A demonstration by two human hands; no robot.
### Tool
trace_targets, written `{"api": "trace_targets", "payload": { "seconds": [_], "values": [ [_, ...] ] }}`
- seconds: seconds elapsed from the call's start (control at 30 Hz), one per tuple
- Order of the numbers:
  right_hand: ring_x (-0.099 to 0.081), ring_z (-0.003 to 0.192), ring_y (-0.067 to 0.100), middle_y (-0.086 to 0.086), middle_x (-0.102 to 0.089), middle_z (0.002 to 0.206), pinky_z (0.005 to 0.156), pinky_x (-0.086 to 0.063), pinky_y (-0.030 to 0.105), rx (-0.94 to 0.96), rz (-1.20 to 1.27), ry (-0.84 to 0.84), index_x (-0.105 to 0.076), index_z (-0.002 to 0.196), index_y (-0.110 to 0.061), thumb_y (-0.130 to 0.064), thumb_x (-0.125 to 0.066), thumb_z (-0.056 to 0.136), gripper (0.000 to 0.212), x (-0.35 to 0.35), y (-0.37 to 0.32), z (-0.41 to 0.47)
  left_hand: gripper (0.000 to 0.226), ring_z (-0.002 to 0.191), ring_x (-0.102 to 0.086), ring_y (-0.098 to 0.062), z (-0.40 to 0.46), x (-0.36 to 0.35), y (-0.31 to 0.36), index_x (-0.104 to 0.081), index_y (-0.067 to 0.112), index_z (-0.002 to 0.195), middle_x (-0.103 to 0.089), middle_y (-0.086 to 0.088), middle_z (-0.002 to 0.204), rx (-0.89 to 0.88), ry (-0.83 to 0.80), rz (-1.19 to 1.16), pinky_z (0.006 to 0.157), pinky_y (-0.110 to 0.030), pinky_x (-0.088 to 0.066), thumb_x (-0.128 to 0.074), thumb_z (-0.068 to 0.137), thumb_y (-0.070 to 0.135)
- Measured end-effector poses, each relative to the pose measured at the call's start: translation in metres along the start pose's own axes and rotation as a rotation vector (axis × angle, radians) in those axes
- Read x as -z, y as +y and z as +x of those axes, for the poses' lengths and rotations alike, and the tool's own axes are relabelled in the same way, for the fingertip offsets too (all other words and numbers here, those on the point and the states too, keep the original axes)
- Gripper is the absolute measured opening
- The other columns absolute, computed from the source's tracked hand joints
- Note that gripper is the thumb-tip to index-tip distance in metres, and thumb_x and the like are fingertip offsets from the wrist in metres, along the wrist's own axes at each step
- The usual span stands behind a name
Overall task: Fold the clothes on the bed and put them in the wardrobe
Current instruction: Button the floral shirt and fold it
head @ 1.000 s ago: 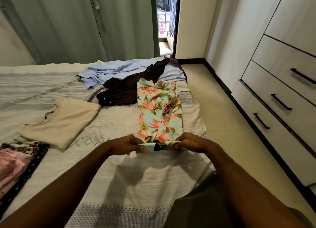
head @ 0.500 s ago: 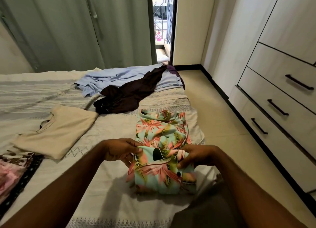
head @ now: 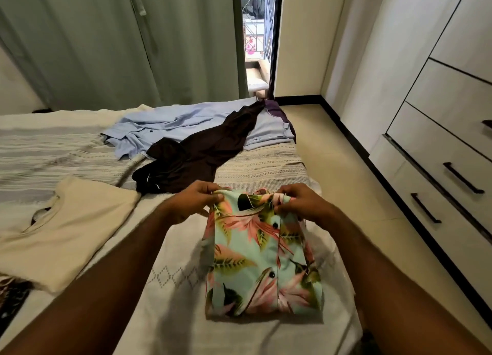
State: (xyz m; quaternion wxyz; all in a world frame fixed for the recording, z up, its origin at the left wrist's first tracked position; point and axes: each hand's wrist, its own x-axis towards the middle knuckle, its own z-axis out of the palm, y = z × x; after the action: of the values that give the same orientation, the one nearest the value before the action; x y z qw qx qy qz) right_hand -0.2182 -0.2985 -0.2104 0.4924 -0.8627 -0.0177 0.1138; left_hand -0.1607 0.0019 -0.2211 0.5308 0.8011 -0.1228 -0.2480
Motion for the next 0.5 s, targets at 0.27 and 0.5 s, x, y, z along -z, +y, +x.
{"api": "trace_targets", "payload": {
  "seconds": [0.27,0.5],
  "values": [
    [-0.059,0.108,0.020,-0.010,-0.060,0.129,0.081,-0.046,0.036,0.427,-0.805,-0.094,-0.065,0.092,-0.029,-0.045,-0.070,0.068,0.030,-0.030,0.037,0.045,0.042,0.121,-0.033,-0.005,0.036,-0.021,-0.047,-0.073,0.025,0.106,-0.051,0.023,0.125,-0.239,0.167,0.774,0.089,-0.027,-0.017,-0.083,0.068,0.041],
    [-0.056,0.107,0.025,0.001,-0.067,0.105,0.090,-0.033,0.041,0.331,-0.980,0.003,-0.055,0.120,-0.030,-0.052,-0.054,0.082,0.044,-0.037,0.040,0.058,0.044,0.125,-0.052,-0.021,0.037,-0.014,-0.047,-0.064,0.029,0.122,-0.062,-0.002,0.120,-0.313,0.267,1.004,0.102,-0.045,-0.018,-0.052,0.079,0.028]
  ]
}}
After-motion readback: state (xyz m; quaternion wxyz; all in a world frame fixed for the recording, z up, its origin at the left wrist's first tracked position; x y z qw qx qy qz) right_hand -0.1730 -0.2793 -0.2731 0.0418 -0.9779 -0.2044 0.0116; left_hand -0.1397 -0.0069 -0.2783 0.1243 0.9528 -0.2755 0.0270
